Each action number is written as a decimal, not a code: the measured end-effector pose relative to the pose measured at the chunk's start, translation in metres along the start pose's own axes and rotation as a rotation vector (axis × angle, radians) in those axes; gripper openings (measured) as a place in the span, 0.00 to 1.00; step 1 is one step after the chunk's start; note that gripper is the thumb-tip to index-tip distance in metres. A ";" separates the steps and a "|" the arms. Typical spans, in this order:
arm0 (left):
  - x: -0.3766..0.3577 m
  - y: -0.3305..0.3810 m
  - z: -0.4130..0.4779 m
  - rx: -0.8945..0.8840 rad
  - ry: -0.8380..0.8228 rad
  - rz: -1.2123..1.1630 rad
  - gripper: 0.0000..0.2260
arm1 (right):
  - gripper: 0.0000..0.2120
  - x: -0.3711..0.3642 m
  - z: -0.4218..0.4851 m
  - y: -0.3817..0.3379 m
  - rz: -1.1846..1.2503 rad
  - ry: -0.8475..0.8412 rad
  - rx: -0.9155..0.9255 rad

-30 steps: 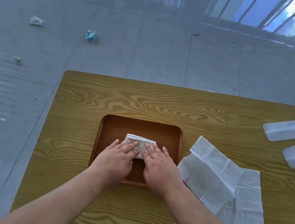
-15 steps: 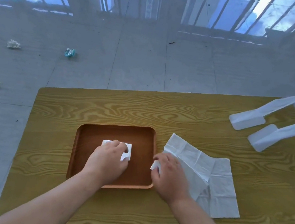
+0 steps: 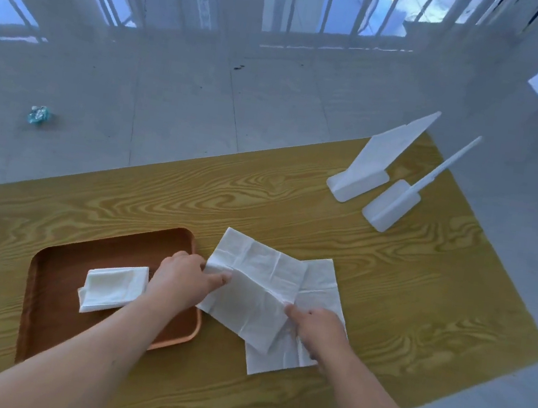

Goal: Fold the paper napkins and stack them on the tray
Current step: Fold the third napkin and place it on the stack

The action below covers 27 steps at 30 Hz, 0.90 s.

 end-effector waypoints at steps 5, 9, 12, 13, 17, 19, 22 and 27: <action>0.003 0.011 0.000 0.022 0.071 -0.295 0.22 | 0.08 -0.003 0.003 -0.010 0.242 -0.103 -0.093; 0.007 0.012 -0.008 0.028 0.051 -0.616 0.13 | 0.06 -0.004 -0.001 -0.024 0.339 -0.145 -0.026; 0.018 0.008 -0.019 -0.006 0.029 -0.746 0.10 | 0.06 0.003 -0.006 -0.038 0.446 -0.137 0.092; 0.023 0.006 -0.024 -0.014 0.023 -0.782 0.09 | 0.06 0.006 -0.009 -0.043 0.502 -0.156 0.122; 0.048 -0.005 -0.046 -0.044 -0.026 -0.948 0.14 | 0.07 0.016 -0.021 -0.062 0.716 -0.272 0.146; 0.060 -0.009 -0.057 -0.057 -0.062 -1.019 0.14 | 0.08 0.017 -0.029 -0.072 0.724 -0.318 0.159; 0.081 -0.017 -0.070 -0.074 -0.069 -1.075 0.15 | 0.20 0.012 -0.047 -0.094 0.665 -0.343 0.200; 0.110 -0.040 -0.079 -0.100 0.034 -1.141 0.07 | 0.35 0.006 -0.068 -0.131 0.548 -0.317 0.316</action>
Point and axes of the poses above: each hand's wrist, its own z-axis towards the middle knuckle, its own x-axis out of the back of the hand, y = z × x, the point moved 3 cm from there along z, towards the middle knuckle, and after that the axes turned 7 degrees about z, right-handed, at the moved point
